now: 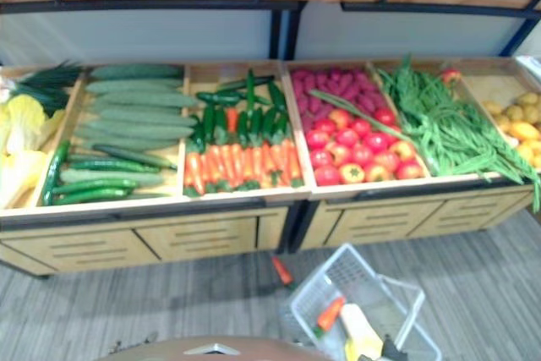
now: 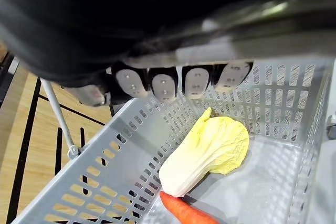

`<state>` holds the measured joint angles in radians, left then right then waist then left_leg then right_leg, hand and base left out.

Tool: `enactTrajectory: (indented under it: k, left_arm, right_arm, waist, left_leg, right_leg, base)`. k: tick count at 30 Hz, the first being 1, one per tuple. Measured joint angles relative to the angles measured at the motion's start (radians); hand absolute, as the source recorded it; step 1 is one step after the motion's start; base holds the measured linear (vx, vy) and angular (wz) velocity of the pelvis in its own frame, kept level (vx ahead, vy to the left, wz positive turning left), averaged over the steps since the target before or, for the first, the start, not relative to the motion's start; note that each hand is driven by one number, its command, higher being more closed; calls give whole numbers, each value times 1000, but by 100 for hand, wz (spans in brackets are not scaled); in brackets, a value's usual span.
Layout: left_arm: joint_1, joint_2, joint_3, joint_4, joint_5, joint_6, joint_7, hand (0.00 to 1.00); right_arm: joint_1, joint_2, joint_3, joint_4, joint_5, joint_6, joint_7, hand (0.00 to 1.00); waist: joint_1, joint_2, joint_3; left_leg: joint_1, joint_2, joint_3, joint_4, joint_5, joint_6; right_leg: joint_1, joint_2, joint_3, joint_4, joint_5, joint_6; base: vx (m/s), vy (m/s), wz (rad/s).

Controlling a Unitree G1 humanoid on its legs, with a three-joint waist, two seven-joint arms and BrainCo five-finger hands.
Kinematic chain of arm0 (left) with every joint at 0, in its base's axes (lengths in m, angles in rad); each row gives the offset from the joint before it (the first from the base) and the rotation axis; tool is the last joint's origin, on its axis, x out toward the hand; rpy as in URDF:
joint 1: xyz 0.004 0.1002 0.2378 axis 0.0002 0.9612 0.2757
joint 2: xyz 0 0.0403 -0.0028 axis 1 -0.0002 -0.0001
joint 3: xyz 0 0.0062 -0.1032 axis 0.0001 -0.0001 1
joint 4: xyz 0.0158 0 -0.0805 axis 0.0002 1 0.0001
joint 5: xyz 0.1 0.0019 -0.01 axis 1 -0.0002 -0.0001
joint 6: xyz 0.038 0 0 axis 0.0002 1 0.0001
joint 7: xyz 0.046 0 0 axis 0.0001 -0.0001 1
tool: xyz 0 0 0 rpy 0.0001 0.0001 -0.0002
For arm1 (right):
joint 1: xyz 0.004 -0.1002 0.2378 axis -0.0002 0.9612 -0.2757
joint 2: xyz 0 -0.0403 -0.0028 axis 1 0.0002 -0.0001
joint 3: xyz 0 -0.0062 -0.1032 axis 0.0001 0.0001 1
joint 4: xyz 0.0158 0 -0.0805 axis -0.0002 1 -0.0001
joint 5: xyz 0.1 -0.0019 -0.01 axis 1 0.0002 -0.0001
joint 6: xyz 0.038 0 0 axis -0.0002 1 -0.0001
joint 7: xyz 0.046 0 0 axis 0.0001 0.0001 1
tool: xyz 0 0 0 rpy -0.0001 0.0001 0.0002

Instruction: Pick vegetable in the basket

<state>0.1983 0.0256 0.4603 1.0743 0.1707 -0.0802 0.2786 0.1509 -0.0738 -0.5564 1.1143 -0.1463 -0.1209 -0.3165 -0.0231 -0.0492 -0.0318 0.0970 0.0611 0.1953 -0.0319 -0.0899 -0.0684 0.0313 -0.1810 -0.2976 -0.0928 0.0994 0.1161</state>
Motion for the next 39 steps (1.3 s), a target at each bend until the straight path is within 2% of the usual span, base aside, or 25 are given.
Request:
enactTrajectory:
  k: [4,5,7,9,11,12,13,14,15,16,17,18,20,22,24,25,26,28,31,32,33,35,36,37,39]
  left_arm:
    - [-6,8,-31,-1,1,-5,0,0]
    - [-15,7,-47,-1,3,-6,1,0]
    - [-19,10,-78,0,3,-5,1,0]
    - [-26,18,-101,3,6,-5,1,0]
    - [-31,21,-104,5,9,-4,4,0]
    - [-37,21,-110,13,10,-3,20,0]
    - [-41,17,-112,16,11,-3,28,0]
    - [-43,8,-112,18,12,-4,31,0]
    - [-50,10,-111,17,20,-5,30,0]
    - [-54,17,-114,8,42,-5,28,0]
    - [-57,18,-117,4,46,-5,27,0]
    - [-50,18,-122,-1,48,-5,23,0]
    - [-40,24,-126,-1,45,-5,20,0]
    - [-48,37,-137,0,33,-5,19,0]
    - [-68,41,-137,1,26,-5,10,0]
    - [-76,30,-133,1,27,-5,2,0]
    - [-83,25,-139,-1,24,-12,-6,0]
    - [-93,29,-141,-3,-3,-21,-8,0]
    - [-102,-8,-139,0,-43,-28,-7,0]
    - [-112,-13,-137,-1,-47,-28,-7,0]
    - [-117,-14,-136,-1,-49,-29,-7,0]
    - [-117,-26,-139,-10,-74,-46,-6,0]
    - [-117,-36,-141,-18,-98,-49,-1,0]
    - [-115,-37,-142,-21,-113,-51,2,0]
    - [-114,-42,-144,-20,-129,-54,2,0]
  right_arm:
    - [-16,-5,25,-1,0,-15,3,100]
    - [-22,-11,25,-7,0,-21,2,100]
    - [-26,-27,25,-8,8,-22,1,100]
    - [-23,-18,21,-10,30,-23,1,100]
    - [-16,10,12,-46,41,-32,-1,100]
    - [-15,16,15,-69,49,-33,-1,100]
    - [-12,20,16,-90,54,-33,-1,100]
    - [-15,23,26,-123,72,-33,0,100]
    - [-19,29,25,-136,77,-37,-2,100]
    - [-17,29,15,-137,90,-39,-7,100]
    - [-9,21,15,-131,102,-36,-9,100]
    - [5,10,17,-106,111,-34,-9,100]
    - [3,6,23,-93,110,-36,-11,100]
    - [-17,0,35,-77,107,-36,-12,100]
    - [-38,-9,38,-54,107,-23,-12,100]
    - [-47,-9,55,-41,106,-17,-13,100]
    - [-66,-7,67,-39,106,-14,-13,100]
    - [-80,-15,68,-37,107,-11,-14,100]
    - [-52,-28,148,-29,106,-5,-12,100]
    - [-53,-27,179,-29,106,-16,-8,100]
    - [-58,-27,190,-27,105,-19,-4,100]
    - [-74,-30,225,-16,104,-22,-1,100]
    - [-81,-30,225,-11,103,-23,0,100]
    - [-84,-30,226,-5,103,-24,1,100]
    - [-83,-30,232,3,103,-23,7,100]
  waist:
    - [0,5,52]
    - [-1,18,76]
    - [-1,30,107]
    - [-3,22,133]
    - [-3,17,145]
    - [-1,21,147]
    - [-3,28,147]
    - [3,59,149]
    - [2,52,167]
    - [-7,55,185]
    - [-5,52,185]
    - [-1,50,184]
    - [-1,38,179]
    - [-2,18,173]
    - [-1,15,173]
    - [5,39,154]
    - [-1,41,151]
    - [-2,31,155]
    - [-6,69,141]
    - [-6,65,143]
    - [-1,57,147]
    - [0,38,154]
    - [0,37,154]
    - [5,37,154]
    - [9,39,155]
  left_leg:
    - [6,27,43,92,-57,-8]
    - [-54,61,49,244,-138,-9]
    - [-91,96,71,360,-199,-8]
    - [-93,101,106,404,-222,-7]
    - [-94,108,167,410,-230,-3]
    - [-92,116,218,404,-231,1]
    - [-92,128,271,399,-229,9]
    - [-87,157,371,375,-213,32]
    - [-81,165,400,373,-211,36]
    - [-65,168,457,355,-198,39]
    - [-51,169,489,339,-189,39]
    - [-9,171,569,294,-160,36]
    - [27,165,659,256,-131,31]
    - [28,175,740,268,-123,23]
    - [25,200,810,291,-121,16]
    - [27,217,849,265,-95,9]
    - [22,242,899,277,-78,-10]
    - [31,255,943,320,-80,-12]
    - [31,377,937,453,-72,-7]
    - [27,416,902,532,-63,-27]
    - [25,421,881,563,-71,-43]
    - [-26,377,688,629,-90,-72]
    - [-59,306,520,602,-90,-71]
    - [-69,272,434,575,-92,-69]
    - [-82,154,202,453,-104,-69]
  right_leg:
    - [1,12,47,44,-26,-4]
    - [-42,15,65,143,-72,-3]
    - [-107,20,93,277,-123,1]
    - [-150,20,137,349,-142,5]
    - [-186,25,195,349,-113,21]
    - [-209,39,225,317,-58,26]
    - [-221,55,231,264,12,27]
    - [-222,84,213,149,138,26]
    - [-229,75,154,214,98,-22]
    - [-251,33,28,396,-45,-117]
    - [-250,6,-39,479,-108,-131]
    - [-210,-46,-151,621,-183,-141]
    - [-159,-98,-212,672,-220,-137]
    - [-161,-121,-259,649,-257,-130]
    - [-178,-58,-269,571,-253,-144]
    - [-161,10,-243,440,-243,-136]
    - [-162,23,-268,388,-306,-126]
    - [-193,-29,-318,471,-331,-125]
    - [-141,106,-253,339,-285,-152]
    - [-119,134,-214,296,-268,-168]
    - [-110,137,-193,284,-262,-171]
    - [-81,142,-106,246,-237,-172]
    - [-65,146,-49,229,-218,-167]
    - [-58,147,-24,219,-208,-162]
    - [-47,158,73,193,-181,-153]
  base:
    - [-68,-30,-35]
    - [-89,-7,-31]
    - [-77,16,-43]
    - [-57,48,-58]
    - [-77,75,-89]
    - [-147,93,-115]
    - [-243,124,-186]
    - [-229,107,-162]
    - [-272,117,-165]
    - [-162,70,-101]
    - [-159,96,-146]
    - [-42,47,-131]
    - [-38,-17,-149]
    - [-38,-190,-145]
    - [-47,-227,-137]
    - [-48,-271,-140]
    - [-51,-316,-124]
    - [2,-211,-77]
    - [10,-212,-72]
    - [13,-184,-92]
    - [-4,-142,-104]
    - [-15,-110,-120]
    - [3,-63,-124]
    - [28,-12,-148]
    - [33,50,-142]
